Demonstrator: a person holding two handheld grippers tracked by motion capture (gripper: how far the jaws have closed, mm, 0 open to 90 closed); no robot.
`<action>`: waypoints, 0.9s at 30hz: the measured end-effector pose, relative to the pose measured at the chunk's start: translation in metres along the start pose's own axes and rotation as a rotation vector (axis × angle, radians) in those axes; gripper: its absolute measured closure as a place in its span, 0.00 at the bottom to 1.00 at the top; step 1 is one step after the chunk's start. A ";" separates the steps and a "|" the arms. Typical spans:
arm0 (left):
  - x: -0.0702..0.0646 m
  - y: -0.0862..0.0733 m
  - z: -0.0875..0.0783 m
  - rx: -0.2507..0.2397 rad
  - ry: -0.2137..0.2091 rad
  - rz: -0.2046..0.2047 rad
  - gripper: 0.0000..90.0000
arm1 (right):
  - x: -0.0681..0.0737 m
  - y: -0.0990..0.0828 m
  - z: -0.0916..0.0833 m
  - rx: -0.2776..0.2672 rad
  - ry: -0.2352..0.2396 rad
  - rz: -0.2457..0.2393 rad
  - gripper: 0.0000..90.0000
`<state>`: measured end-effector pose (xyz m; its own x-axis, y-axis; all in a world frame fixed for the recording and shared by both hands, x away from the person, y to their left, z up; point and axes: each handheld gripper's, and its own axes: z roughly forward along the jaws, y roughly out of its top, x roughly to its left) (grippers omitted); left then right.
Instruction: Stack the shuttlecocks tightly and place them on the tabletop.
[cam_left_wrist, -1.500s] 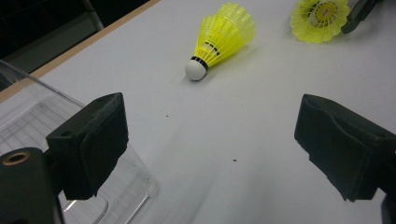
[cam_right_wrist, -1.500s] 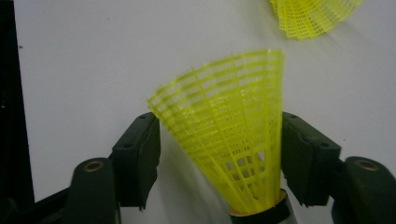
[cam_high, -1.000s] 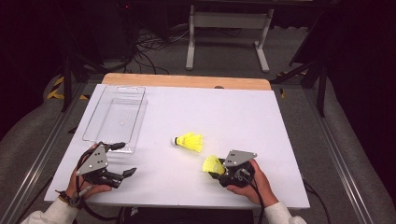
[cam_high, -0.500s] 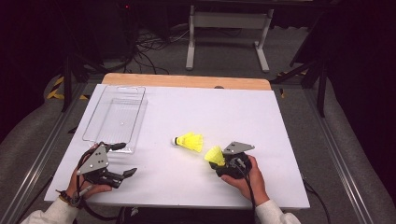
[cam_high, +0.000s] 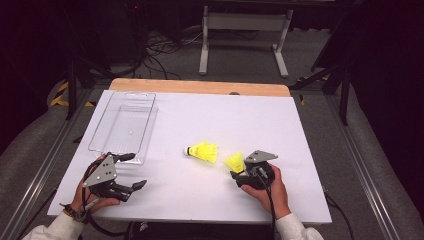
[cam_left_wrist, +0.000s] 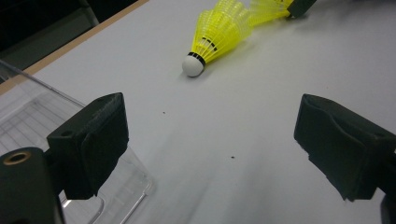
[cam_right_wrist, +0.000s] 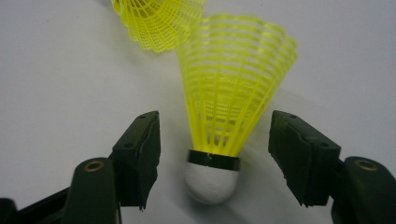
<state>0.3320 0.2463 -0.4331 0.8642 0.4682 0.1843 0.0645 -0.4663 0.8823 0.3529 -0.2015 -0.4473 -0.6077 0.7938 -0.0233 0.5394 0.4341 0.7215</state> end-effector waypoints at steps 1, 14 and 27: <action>0.000 0.000 0.000 0.000 0.000 0.001 0.12 | 0.000 -0.001 -0.001 -0.002 -0.003 0.001 0.40; 0.000 0.000 -0.001 0.006 -0.002 0.009 0.13 | 0.005 -0.003 -0.002 -0.004 -0.025 -0.018 0.72; -0.001 0.001 -0.003 0.001 -0.003 0.014 0.13 | 0.026 -0.010 -0.008 0.017 -0.026 0.088 0.68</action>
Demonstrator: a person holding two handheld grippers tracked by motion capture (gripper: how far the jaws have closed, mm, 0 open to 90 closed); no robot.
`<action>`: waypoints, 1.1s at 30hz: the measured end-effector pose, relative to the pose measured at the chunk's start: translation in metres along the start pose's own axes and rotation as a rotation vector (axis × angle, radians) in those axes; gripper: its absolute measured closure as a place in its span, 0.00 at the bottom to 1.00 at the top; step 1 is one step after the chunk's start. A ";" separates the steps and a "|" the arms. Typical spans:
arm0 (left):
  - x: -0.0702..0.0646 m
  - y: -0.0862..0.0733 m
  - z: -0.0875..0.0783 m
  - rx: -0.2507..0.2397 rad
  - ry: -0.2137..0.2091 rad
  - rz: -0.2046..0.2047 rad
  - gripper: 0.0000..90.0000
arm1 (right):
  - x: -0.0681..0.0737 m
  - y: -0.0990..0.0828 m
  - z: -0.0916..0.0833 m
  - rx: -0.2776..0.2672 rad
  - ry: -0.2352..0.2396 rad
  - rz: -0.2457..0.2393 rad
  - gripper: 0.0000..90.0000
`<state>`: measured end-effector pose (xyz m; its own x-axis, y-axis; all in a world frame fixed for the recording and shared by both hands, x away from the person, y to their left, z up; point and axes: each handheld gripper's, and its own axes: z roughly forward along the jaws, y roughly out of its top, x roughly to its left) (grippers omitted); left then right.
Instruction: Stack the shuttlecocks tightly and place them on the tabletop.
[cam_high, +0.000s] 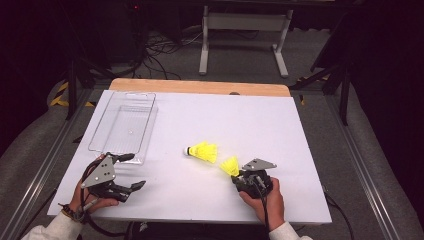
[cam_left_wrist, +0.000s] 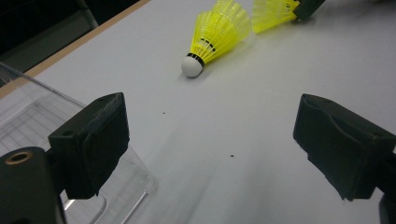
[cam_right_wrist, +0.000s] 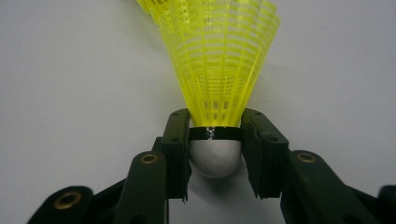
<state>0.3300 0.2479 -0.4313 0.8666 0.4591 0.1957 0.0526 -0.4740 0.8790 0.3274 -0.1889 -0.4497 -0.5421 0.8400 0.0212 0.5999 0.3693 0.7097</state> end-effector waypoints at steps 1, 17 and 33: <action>0.000 0.000 0.000 0.000 0.001 0.000 0.13 | 0.000 0.000 0.001 0.007 -0.001 -0.003 0.62; 0.000 0.001 0.002 -0.001 -0.002 -0.002 0.13 | -0.015 0.047 -0.003 -0.097 0.098 -0.274 0.19; 0.001 0.000 0.003 0.003 -0.011 -0.004 0.13 | -0.012 0.071 0.010 0.025 0.217 -0.484 0.70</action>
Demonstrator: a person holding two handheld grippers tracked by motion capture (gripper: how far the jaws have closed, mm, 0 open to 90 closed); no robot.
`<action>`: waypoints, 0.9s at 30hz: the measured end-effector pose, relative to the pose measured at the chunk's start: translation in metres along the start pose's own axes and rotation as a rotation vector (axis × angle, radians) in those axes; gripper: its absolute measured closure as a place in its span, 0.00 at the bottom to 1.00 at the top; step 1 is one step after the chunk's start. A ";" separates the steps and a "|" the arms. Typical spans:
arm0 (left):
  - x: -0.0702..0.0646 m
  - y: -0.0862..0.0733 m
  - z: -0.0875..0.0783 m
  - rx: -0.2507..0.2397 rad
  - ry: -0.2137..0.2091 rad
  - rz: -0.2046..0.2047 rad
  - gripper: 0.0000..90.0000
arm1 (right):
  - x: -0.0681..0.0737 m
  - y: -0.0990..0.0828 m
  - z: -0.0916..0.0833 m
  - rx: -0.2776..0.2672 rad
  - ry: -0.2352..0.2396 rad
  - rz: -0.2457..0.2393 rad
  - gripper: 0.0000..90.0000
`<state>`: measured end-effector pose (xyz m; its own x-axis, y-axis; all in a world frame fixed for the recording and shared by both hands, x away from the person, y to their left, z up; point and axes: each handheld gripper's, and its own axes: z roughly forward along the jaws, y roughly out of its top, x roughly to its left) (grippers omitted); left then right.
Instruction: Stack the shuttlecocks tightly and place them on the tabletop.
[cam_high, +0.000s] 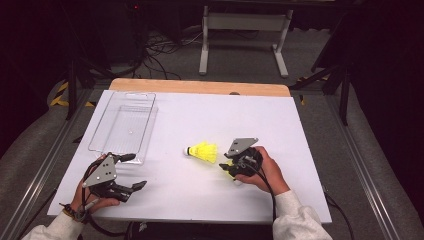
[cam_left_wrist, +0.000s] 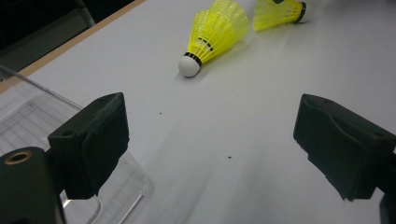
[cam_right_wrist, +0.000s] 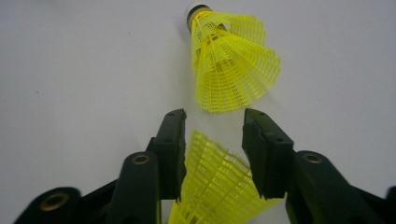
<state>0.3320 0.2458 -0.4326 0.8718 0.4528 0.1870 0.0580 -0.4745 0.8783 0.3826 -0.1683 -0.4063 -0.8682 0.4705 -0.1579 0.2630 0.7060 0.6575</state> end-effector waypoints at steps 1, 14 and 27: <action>0.000 0.000 0.000 0.001 0.000 0.001 0.13 | -0.001 -0.001 -0.001 -0.002 0.001 0.001 0.74; -0.001 0.001 0.002 0.005 -0.010 -0.002 0.13 | -0.004 -0.004 -0.007 -0.009 0.010 0.018 1.00; -0.001 0.001 0.003 0.007 -0.010 0.001 0.13 | -0.007 0.000 -0.017 -0.104 -0.034 0.097 1.00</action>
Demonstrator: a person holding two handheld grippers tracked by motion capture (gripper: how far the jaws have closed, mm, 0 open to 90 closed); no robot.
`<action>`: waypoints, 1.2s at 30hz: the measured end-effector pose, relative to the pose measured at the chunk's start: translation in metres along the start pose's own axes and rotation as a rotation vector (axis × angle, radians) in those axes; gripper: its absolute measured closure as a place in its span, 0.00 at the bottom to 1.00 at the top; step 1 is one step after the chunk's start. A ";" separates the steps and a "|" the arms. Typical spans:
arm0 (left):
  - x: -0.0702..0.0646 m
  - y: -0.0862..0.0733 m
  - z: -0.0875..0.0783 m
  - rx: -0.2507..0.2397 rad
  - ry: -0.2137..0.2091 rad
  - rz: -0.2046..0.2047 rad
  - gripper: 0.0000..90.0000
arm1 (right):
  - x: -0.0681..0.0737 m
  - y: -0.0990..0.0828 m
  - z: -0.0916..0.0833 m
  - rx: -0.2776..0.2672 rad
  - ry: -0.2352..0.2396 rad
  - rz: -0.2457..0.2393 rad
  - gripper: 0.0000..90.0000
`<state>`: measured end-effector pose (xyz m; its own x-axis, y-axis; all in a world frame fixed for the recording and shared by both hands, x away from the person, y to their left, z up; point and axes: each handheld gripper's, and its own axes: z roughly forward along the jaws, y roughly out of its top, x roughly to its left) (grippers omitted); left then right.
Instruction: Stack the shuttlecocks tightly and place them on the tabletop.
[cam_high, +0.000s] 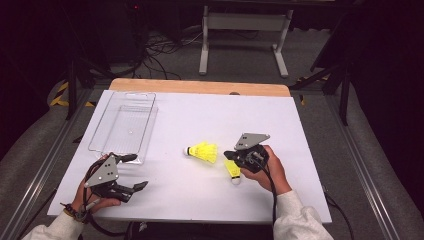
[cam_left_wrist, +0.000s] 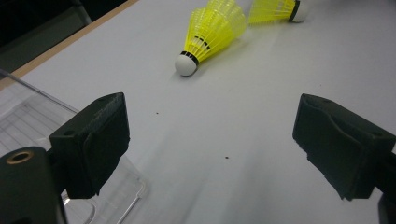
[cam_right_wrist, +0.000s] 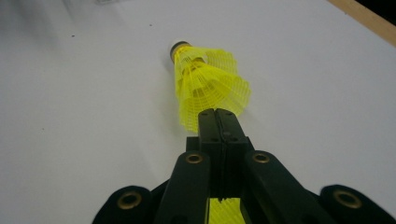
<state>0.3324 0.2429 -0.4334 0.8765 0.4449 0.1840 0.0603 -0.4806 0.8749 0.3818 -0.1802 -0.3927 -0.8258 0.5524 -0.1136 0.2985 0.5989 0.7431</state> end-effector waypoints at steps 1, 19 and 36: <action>0.000 0.000 0.000 0.000 0.000 -0.001 0.13 | -0.003 -0.002 0.001 0.005 0.000 0.015 1.00; 0.000 0.000 0.000 0.002 -0.001 0.002 0.13 | -0.008 -0.015 0.014 0.077 0.154 0.007 0.92; 0.000 0.000 -0.001 -0.004 0.008 0.005 0.13 | 0.000 -0.002 0.001 -0.081 0.051 0.084 0.99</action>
<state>0.3317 0.2438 -0.4326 0.8728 0.4486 0.1924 0.0537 -0.4801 0.8755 0.3816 -0.1812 -0.3948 -0.8234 0.5672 -0.0170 0.3295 0.5023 0.7995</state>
